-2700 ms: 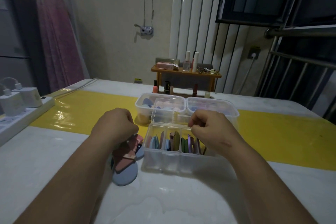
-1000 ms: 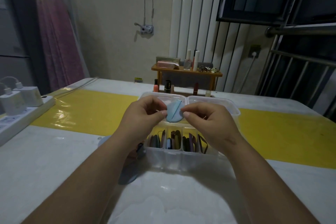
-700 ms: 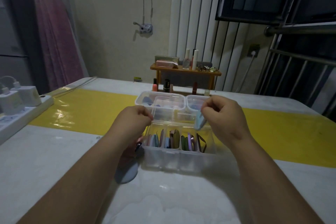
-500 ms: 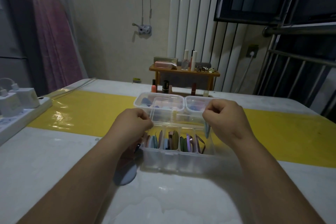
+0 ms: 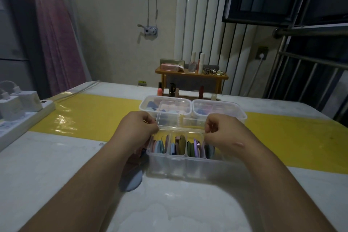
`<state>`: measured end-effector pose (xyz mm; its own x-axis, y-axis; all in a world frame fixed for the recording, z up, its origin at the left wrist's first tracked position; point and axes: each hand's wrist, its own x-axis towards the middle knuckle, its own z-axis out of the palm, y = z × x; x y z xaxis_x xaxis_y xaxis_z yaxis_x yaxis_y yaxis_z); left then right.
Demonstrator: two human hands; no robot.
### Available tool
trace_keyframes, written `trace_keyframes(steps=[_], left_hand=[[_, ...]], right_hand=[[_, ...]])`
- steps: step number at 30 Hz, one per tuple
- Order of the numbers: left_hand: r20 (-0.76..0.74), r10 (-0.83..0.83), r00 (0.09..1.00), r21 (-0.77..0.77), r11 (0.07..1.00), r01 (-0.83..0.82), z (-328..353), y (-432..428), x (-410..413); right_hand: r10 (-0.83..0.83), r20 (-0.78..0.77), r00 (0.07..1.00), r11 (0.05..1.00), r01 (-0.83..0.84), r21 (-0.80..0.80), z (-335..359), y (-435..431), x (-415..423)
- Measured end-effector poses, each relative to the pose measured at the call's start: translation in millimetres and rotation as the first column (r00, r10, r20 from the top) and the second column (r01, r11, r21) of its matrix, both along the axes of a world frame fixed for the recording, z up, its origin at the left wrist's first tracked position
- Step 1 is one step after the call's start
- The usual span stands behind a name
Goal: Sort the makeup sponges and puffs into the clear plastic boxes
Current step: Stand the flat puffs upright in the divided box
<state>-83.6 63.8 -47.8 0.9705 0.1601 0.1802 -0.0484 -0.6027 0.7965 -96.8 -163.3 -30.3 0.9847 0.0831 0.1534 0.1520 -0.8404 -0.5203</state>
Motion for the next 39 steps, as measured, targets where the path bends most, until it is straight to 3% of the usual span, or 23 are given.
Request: trace_keyframes(steps=[6,12,18,28,33,39], left_hand=[[-0.004,-0.011,1.0,-0.012,1.0,0.011,0,0,-1],[-0.012,-0.021,1.0,-0.027,0.999,0.02,0,0,0],[-0.011,-0.026,1.0,-0.131,0.991,0.024,-1,7,4],[0.017,0.055,0.998,-0.127,0.991,-0.052,-5,23,13],[0.037,0.086,0.996,-0.014,0.996,-0.085,-8,26,16],[-0.115,0.087,0.99,0.348,0.936,-0.042,-7,29,12]], right_hand=[[-0.036,0.095,0.995,0.998,0.04,-0.041,6,-1,-4],[-0.027,-0.072,0.997,0.995,0.02,-0.102,2,3,0],[-0.025,-0.021,0.999,0.998,0.024,-0.051,1,1,0],[0.019,0.071,0.997,0.999,-0.023,0.049,-2,7,-2],[0.045,0.094,0.995,0.995,-0.053,0.083,-3,11,-5],[0.052,0.084,0.995,0.994,-0.06,0.095,-4,14,-5]])
